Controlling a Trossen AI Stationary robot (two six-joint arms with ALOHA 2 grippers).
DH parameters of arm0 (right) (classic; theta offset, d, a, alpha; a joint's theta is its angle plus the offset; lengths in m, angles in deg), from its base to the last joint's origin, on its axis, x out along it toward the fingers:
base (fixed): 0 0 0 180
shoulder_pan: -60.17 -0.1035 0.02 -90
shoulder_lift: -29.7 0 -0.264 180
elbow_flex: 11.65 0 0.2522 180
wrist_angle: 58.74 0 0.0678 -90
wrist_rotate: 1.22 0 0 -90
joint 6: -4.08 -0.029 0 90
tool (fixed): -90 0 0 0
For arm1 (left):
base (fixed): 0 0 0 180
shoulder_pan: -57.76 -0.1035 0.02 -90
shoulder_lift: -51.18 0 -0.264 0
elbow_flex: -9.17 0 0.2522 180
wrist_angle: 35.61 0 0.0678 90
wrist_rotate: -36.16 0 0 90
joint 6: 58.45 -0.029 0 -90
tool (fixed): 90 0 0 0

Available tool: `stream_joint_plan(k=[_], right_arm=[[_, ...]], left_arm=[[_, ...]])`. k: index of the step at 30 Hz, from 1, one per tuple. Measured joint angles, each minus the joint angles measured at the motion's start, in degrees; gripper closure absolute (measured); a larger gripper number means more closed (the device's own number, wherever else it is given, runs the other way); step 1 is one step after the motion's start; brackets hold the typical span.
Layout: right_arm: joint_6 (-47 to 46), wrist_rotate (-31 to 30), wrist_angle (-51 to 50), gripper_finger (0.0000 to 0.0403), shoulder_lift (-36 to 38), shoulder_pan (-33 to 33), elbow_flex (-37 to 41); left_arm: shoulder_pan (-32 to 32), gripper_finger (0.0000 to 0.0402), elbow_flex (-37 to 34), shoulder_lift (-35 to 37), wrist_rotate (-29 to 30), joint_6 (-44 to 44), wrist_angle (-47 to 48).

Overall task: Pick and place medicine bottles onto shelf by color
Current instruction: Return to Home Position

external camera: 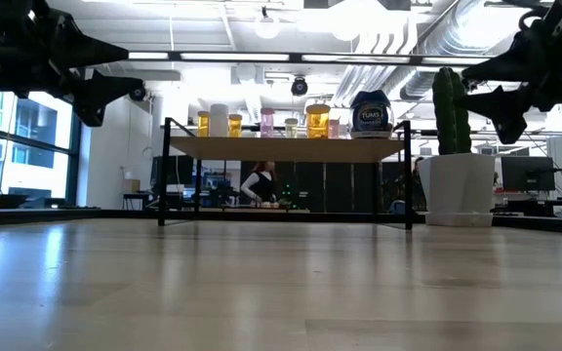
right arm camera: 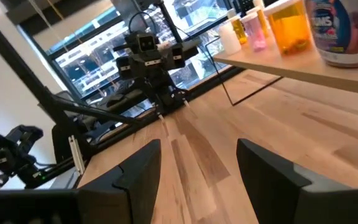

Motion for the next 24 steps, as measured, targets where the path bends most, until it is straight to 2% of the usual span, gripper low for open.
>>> stream_joint_plan(k=[24], right_arm=[[0.37, 0.73, -0.23, 0.0201, -0.16, 0.01, -0.02]], left_arm=[[0.0, 0.0159, 0.0, -0.01, 0.01, -0.02, 0.0]])
